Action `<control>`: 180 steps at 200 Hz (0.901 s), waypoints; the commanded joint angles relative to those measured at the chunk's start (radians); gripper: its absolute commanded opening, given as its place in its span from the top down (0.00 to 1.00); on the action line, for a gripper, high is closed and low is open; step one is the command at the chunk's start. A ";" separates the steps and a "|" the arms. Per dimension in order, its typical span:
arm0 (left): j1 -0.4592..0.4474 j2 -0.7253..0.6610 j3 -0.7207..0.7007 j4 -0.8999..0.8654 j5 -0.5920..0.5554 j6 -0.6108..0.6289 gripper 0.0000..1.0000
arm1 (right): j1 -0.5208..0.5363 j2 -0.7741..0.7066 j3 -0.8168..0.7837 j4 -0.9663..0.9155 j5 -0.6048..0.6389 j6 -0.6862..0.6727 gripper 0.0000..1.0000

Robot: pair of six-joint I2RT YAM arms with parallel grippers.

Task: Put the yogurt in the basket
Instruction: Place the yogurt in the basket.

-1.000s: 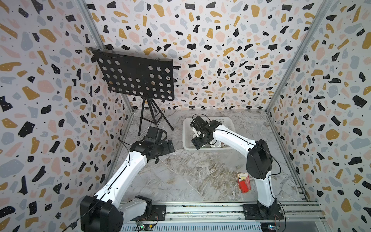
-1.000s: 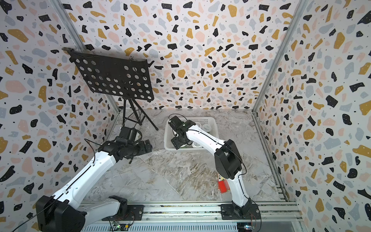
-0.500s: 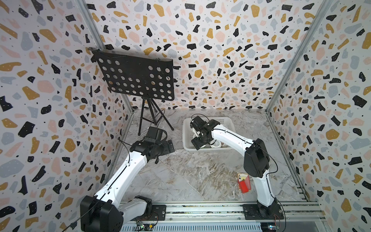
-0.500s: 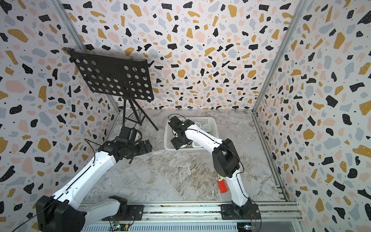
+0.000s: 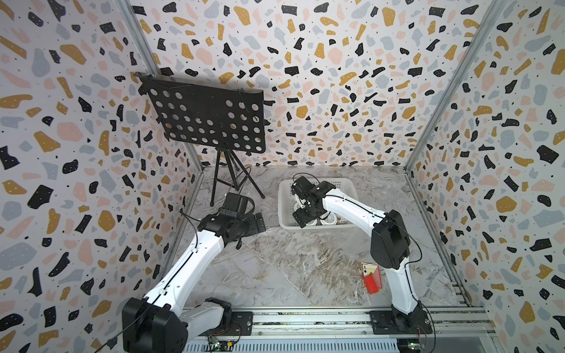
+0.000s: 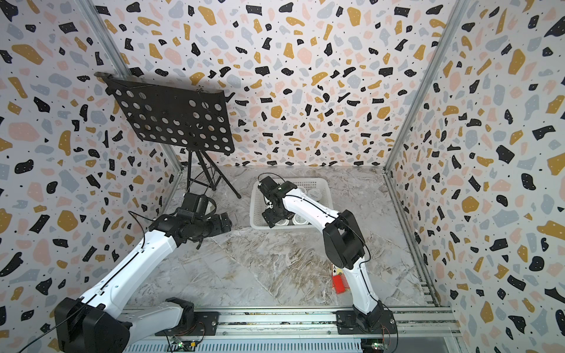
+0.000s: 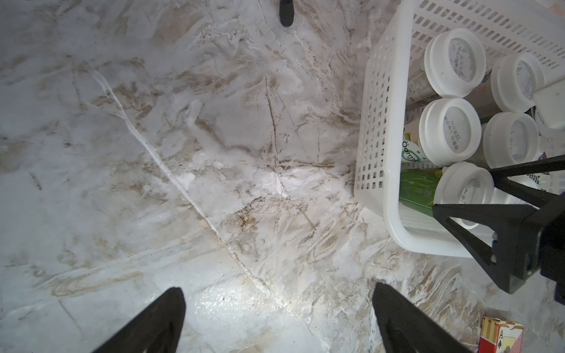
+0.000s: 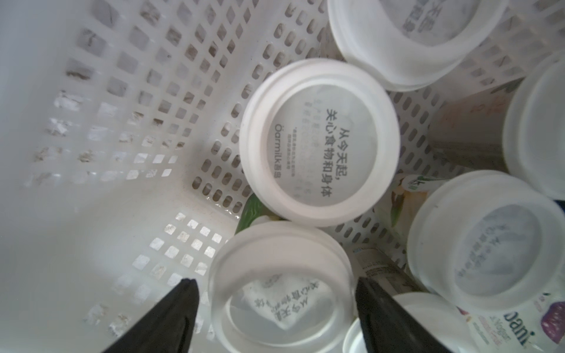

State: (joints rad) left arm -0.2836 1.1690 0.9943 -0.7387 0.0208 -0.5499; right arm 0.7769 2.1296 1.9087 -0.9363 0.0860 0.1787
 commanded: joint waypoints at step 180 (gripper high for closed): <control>-0.089 -0.232 -0.077 0.109 -0.273 -0.051 0.00 | -0.001 -0.499 -0.280 0.258 0.195 -0.106 0.01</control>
State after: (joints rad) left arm -0.3660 1.0527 0.9764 -0.7052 -0.0944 -0.5293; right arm 0.7761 1.9137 1.7859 -0.8711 0.1638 0.1280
